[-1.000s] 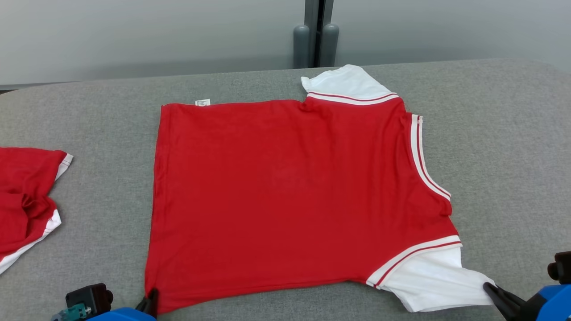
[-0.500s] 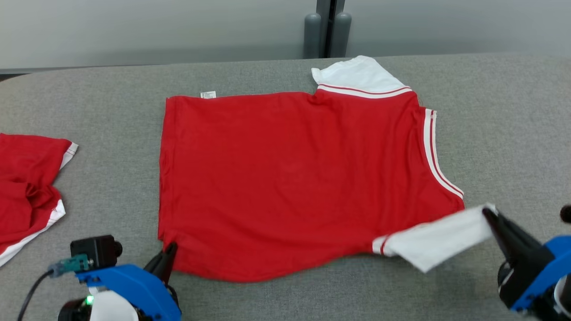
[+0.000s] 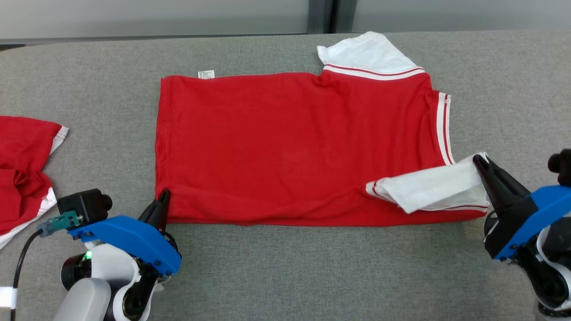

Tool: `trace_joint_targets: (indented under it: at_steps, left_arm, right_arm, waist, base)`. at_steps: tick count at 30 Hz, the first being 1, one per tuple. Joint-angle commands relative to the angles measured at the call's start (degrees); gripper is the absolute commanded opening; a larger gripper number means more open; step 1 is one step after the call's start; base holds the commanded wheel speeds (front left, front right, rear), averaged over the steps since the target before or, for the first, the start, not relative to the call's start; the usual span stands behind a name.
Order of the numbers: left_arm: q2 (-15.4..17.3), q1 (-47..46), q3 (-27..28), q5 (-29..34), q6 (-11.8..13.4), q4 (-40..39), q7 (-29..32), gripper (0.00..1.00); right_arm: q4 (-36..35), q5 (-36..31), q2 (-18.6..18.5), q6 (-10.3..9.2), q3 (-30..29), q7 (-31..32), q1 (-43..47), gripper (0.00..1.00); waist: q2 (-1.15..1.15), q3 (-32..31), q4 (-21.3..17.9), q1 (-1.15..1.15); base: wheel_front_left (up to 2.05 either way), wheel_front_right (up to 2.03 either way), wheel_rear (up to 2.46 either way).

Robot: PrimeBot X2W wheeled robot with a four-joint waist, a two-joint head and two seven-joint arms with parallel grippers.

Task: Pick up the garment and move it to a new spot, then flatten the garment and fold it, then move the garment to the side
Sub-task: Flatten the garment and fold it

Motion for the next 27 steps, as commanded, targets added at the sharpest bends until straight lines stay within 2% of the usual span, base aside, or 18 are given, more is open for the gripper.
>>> trace_joint_targets:
  at_steps: [1, 10, 16, 17, 18, 19, 27]
  left_arm:
    - [-0.3, -1.4, 0.4, 0.2, 0.0, 1.0, -0.8, 0.0]
    - [-2.9, -5.8, 0.4, 0.4, -0.5, 6.9, -4.0, 0.0]
    - [-3.4, -7.0, 0.2, 0.6, -0.1, 9.1, -4.6, 0.0]
    - [-3.4, -7.0, 0.0, 0.8, -0.2, 9.3, -4.7, 0.31]
    - [-3.5, -7.1, 0.0, 1.0, -0.4, 9.4, -5.2, 0.87]
    - [-3.7, -7.2, 0.0, 1.0, -0.4, 9.5, -5.7, 1.0]
    - [-2.6, -4.3, -0.5, 4.0, -0.4, 9.1, -10.4, 1.0]
  right_arm:
    - [0.8, -0.3, -0.7, 0.01, 0.3, -0.1, -1.5, 0.0]
    - [5.1, -0.3, -3.5, 0.01, 2.5, -0.7, -7.1, 0.0]
    - [7.9, -0.2, -5.0, 0.01, 4.1, -4.5, -10.2, 0.0]
    - [8.4, 0.1, -5.3, 0.01, 4.6, -5.4, -10.6, 0.28]
    - [9.1, 0.2, -5.4, 0.01, 4.6, -6.5, -11.0, 1.0]
    - [9.5, 0.2, -5.7, 0.01, 4.7, -7.8, -11.4, 1.0]
    - [12.7, 0.7, -6.0, 0.01, 3.8, -16.1, -11.5, 1.0]
  waist:
    - [0.0, 0.4, 0.2, -0.01]
    - [0.0, 1.6, 0.7, -0.01]
    - [0.0, 2.2, 1.2, -0.01]
    - [0.0, 2.2, 1.3, -0.01]
    - [0.0, 2.3, 1.5, -0.01]
    - [0.0, 2.3, 1.7, -0.01]
    - [0.0, 0.4, 2.3, -0.01]
  base:
    - [0.0, 0.0, 0.0]
    - [0.0, 0.0, 0.0]
    - [0.0, 0.0, 0.0]
    - [0.0, 0.0, 0.0]
    - [0.0, 0.0, 0.0]
    - [0.0, 0.0, 0.0]
    - [0.0, 0.0, 0.0]
